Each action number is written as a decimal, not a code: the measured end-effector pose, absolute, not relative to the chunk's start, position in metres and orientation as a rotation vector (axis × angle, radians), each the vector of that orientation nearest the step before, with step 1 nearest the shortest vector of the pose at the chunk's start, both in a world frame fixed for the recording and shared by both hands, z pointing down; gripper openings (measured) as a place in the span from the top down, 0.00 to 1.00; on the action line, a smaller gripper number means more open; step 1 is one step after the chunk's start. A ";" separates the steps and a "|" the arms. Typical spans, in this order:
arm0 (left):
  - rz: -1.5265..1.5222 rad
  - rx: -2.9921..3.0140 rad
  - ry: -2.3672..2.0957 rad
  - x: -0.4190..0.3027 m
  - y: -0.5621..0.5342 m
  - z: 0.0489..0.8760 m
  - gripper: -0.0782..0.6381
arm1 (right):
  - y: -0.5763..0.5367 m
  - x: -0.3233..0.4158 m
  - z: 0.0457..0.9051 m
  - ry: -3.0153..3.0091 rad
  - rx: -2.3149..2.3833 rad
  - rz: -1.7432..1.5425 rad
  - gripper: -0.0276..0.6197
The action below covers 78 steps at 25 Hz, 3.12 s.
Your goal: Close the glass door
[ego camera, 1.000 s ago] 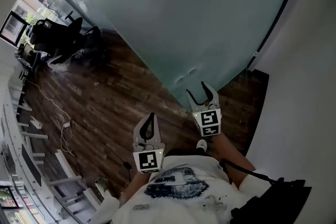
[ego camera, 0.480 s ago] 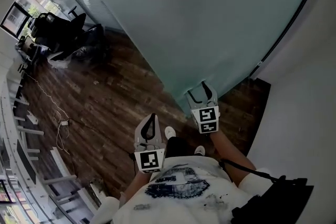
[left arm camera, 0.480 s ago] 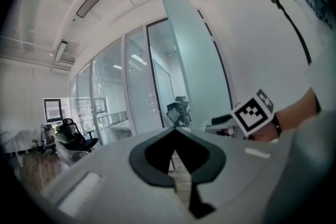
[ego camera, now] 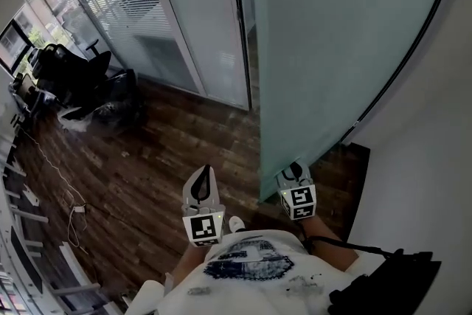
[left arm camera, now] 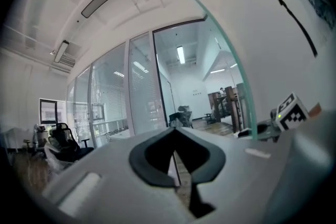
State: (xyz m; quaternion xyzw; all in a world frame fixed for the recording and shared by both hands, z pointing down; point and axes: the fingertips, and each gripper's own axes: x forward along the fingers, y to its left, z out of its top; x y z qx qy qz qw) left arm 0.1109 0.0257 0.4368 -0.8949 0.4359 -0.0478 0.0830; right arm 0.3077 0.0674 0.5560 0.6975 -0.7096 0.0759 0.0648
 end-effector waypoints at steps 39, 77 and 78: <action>-0.373 -2.777 1.306 0.104 -0.202 0.495 0.89 | -0.219 0.358 0.552 -1.766 2.378 0.255 0.77; -0.482 -2.647 1.419 0.176 -0.332 0.487 0.89 | -0.367 0.409 0.538 -1.724 2.439 0.147 0.76; -0.480 -2.649 1.416 0.178 -0.335 0.486 0.89 | -0.369 0.411 0.536 -1.719 2.442 0.141 0.76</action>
